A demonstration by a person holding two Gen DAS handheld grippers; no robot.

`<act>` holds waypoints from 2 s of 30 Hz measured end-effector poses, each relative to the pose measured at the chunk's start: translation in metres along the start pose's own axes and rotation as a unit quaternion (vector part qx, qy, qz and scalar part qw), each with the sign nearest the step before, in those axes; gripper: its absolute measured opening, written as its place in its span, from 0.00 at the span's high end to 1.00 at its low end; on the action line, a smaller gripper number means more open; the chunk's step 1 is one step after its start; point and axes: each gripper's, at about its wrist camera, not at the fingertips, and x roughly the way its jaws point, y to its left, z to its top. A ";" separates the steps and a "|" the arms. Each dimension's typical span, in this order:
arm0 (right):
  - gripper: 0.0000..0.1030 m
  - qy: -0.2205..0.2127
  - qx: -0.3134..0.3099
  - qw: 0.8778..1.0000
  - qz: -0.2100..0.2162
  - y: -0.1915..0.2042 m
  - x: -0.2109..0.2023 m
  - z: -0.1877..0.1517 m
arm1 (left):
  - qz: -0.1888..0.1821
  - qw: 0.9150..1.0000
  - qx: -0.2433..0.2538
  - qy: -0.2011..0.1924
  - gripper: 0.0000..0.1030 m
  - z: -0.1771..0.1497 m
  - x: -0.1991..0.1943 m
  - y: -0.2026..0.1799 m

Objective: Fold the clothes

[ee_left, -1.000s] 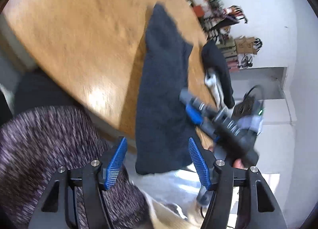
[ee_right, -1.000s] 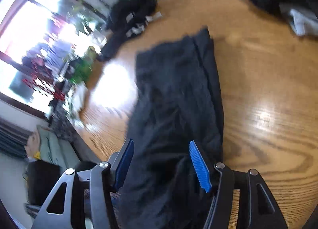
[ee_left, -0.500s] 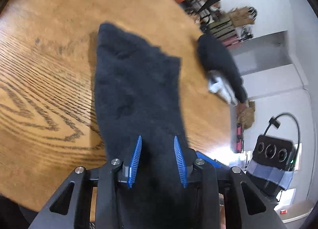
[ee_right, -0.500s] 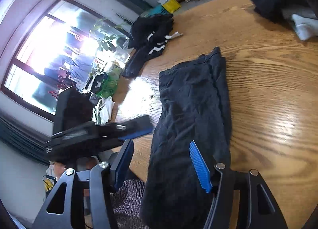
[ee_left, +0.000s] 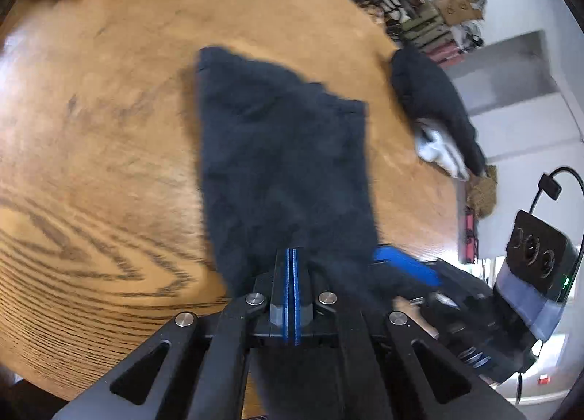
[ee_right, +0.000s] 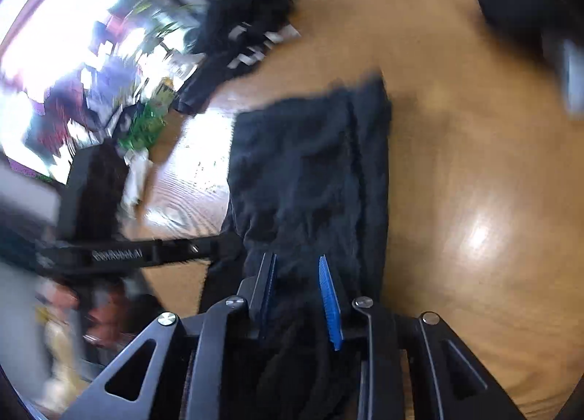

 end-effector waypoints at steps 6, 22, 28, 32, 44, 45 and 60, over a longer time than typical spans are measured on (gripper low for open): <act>0.72 0.047 -0.040 0.998 -0.020 0.020 0.032 0.006 | 0.050 0.998 0.015 0.038 0.98 0.000 0.022 0.000; 0.56 -0.023 0.018 0.999 -0.031 -0.031 0.002 0.073 | 0.004 0.996 -0.067 -0.065 0.64 0.065 -0.038 0.058; 0.53 -0.004 0.033 0.999 -0.030 -0.046 0.015 0.074 | 0.012 0.996 -0.068 -0.048 0.55 0.076 -0.013 0.058; 0.49 0.008 0.032 0.999 -0.031 -0.047 0.025 0.074 | 0.001 0.997 -0.065 -0.040 0.55 0.072 -0.008 0.057; 0.46 -0.010 0.066 0.997 0.028 -0.044 -0.041 -0.034 | 0.051 0.994 0.082 -0.061 0.55 -0.044 -0.047 0.015; 0.45 -0.010 0.076 0.997 0.031 -0.045 -0.046 -0.048 | 0.048 0.993 0.086 -0.065 0.55 -0.051 -0.051 0.013; 0.68 0.040 0.226 0.963 0.140 -0.036 -0.046 -0.209 | 0.114 0.973 0.131 -0.150 0.92 -0.075 -0.068 0.006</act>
